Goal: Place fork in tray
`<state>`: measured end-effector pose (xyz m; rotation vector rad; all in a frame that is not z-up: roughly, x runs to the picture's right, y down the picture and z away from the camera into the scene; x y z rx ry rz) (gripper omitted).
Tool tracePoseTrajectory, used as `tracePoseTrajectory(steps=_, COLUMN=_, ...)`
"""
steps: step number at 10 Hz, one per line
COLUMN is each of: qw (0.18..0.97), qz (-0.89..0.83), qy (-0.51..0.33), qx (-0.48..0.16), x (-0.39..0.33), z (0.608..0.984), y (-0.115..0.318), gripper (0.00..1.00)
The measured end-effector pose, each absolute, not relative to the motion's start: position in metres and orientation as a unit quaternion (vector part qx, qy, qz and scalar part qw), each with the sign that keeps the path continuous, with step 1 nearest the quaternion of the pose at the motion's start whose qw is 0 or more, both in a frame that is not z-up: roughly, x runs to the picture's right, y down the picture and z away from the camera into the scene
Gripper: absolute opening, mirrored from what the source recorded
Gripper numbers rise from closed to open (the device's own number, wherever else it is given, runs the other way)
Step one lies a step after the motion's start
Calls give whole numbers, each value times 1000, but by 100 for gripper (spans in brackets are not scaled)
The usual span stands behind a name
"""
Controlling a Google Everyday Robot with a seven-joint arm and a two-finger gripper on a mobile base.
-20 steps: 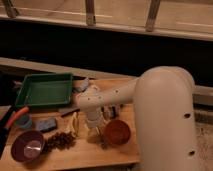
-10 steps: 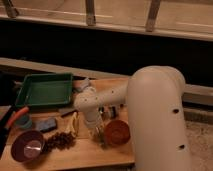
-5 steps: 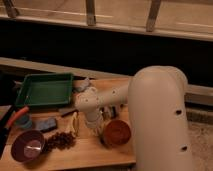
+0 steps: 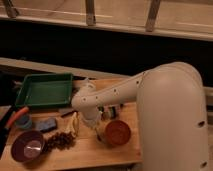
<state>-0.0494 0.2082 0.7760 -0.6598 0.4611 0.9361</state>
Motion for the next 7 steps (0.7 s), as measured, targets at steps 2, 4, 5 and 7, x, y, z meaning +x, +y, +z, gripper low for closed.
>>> tracePoseTrajectory(steps=2, qw=832, qz=434, qy=182, qx=-295, x=-65, z=756, y=181, gripper=0)
tracePoseTrajectory(steps=4, qw=845, qz=430, qy=151, qx=-279, x=-83, z=739, y=151, gripper=0)
tracePoseTrajectory(steps=5, qw=851, qz=428, qy=140, qx=-271, x=-93, z=734, y=140, gripper=0)
tracePoseTrajectory(steps=7, qw=859, qz=428, qy=121, qx=-255, x=-109, z=727, y=109, gripper=0)
